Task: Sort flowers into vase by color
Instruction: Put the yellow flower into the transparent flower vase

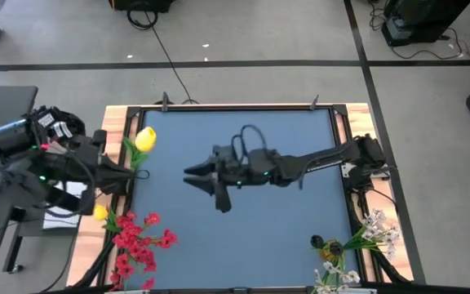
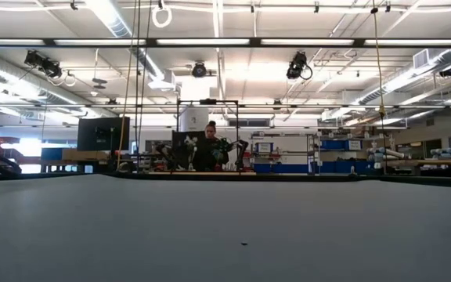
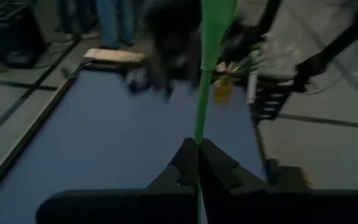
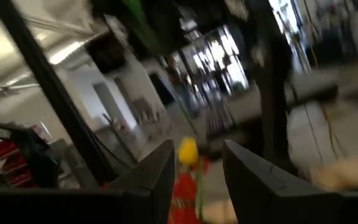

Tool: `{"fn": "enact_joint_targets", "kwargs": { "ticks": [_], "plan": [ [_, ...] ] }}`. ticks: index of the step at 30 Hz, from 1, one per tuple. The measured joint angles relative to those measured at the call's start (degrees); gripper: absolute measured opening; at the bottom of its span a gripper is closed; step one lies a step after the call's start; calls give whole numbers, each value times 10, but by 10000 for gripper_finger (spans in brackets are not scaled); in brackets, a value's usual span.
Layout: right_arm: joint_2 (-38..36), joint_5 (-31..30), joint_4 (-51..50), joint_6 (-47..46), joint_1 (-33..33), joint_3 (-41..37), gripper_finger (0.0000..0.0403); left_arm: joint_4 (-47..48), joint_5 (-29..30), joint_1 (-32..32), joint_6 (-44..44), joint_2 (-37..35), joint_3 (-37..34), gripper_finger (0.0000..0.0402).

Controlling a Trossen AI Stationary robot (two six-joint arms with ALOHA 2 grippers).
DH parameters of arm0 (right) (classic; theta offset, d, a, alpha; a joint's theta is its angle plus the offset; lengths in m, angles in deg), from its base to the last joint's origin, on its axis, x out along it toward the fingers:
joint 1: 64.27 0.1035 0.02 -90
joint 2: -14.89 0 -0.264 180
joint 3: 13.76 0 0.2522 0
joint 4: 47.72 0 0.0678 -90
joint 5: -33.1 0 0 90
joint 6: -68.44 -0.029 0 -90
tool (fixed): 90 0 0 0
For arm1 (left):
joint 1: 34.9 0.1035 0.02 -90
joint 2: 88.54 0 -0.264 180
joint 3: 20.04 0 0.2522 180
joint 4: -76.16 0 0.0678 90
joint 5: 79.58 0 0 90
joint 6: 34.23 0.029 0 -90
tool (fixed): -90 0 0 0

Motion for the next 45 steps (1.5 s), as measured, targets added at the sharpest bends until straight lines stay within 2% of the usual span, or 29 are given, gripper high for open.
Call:
{"fn": "enact_joint_targets", "kwargs": {
  "ticks": [5, 12, 18, 24, 33, 37, 41, 45],
  "plan": [
    [-4, -1, -18, 67, -5, 57, 163, 0, -3, 43, -29, -15, -73, 4],
    [38, -1, -57, 100, -12, 156, 202, -23, -2, 108, -56, -19, -118, 4],
    [64, 15, -61, 103, -25, 203, 195, -68, -10, 148, -38, -18, -141, 4],
    [65, 32, -70, 103, -33, 205, 182, -77, -27, 182, -29, -16, -146, 4],
    [65, 44, -86, 88, -46, 205, 161, -103, -78, 242, 43, 11, -146, 4],
    [65, 44, -103, 75, -48, 205, 126, -120, -83, 255, 56, 14, -146, 4],
    [63, 34, -138, 82, -49, 205, 26, -117, -99, 258, 56, 11, -146, 9],
    [62, 41, -174, 73, -56, 205, 16, -115, -139, 258, 69, 12, -146, 42]
  ]
}}
